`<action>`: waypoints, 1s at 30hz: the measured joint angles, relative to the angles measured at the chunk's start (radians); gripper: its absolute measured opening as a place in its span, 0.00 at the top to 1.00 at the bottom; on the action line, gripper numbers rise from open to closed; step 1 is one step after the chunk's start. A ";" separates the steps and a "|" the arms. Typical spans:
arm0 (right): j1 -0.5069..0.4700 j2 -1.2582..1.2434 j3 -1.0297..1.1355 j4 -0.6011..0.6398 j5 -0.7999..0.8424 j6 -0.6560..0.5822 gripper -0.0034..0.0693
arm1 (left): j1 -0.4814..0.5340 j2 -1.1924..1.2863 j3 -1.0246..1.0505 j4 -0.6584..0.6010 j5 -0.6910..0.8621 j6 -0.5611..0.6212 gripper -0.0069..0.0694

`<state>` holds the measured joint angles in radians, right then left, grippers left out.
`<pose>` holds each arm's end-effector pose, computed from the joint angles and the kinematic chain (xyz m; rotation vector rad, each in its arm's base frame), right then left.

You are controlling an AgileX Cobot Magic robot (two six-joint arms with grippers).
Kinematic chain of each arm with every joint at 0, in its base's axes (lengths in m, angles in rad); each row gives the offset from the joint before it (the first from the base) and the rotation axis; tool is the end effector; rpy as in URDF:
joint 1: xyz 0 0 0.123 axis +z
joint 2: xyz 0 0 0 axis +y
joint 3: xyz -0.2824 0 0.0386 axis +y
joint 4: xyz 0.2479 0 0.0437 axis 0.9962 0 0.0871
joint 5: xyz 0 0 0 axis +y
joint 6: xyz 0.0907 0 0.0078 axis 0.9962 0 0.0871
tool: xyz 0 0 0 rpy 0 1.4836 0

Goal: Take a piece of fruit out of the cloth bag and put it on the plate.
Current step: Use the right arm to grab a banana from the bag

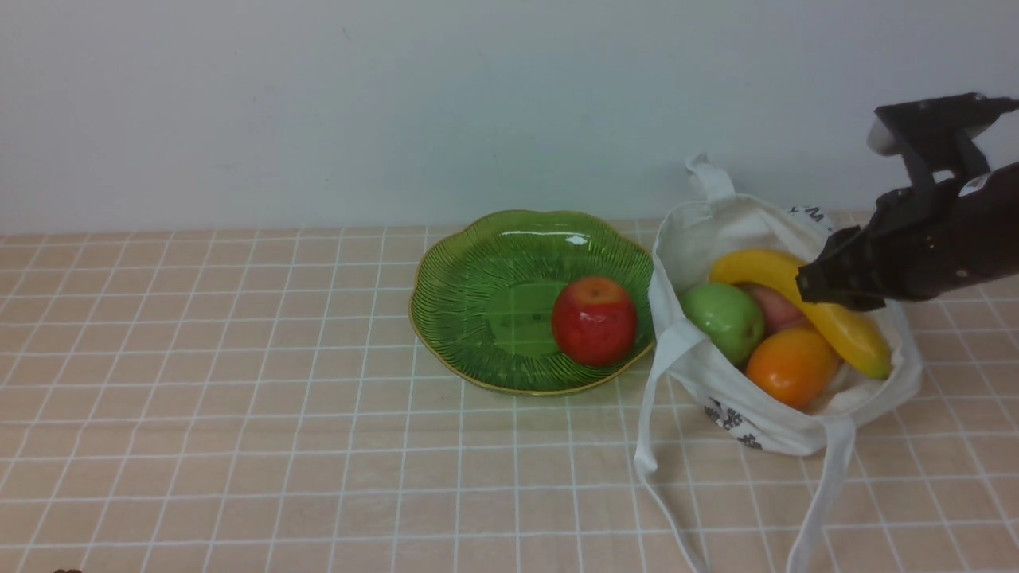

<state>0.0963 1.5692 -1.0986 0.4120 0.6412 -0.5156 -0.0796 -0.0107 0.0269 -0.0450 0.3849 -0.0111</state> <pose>0.3242 0.0533 0.2584 -0.4394 2.4957 0.2759 0.0520 -0.0057 0.1701 0.0368 1.8853 -0.1066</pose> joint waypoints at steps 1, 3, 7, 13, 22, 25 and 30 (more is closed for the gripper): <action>0.000 0.003 -0.001 -0.004 -0.021 0.002 0.58 | 0.000 0.000 0.000 0.000 0.000 0.000 0.92; 0.000 0.026 -0.003 -0.014 -0.088 0.007 0.47 | 0.000 0.000 0.000 0.000 0.000 0.000 0.92; 0.000 0.082 -0.003 -0.030 -0.142 0.007 0.36 | 0.000 0.000 0.000 0.000 0.000 0.000 0.92; 0.000 0.168 -0.003 -0.066 -0.215 0.007 0.34 | 0.000 0.000 0.000 0.000 0.000 0.000 0.92; 0.000 0.230 -0.003 -0.070 -0.215 0.008 0.35 | 0.000 0.000 0.000 0.000 0.000 0.000 0.92; 0.000 0.215 -0.003 -0.070 -0.209 0.008 0.46 | 0.000 0.000 0.000 0.000 0.000 0.000 0.92; 0.000 0.132 -0.003 -0.070 -0.167 0.010 0.51 | 0.000 0.000 0.000 0.000 0.000 0.000 0.92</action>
<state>0.0963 1.7016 -1.1016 0.3421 0.4742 -0.5053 -0.0796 -0.0107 0.0269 -0.0450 0.3849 -0.0111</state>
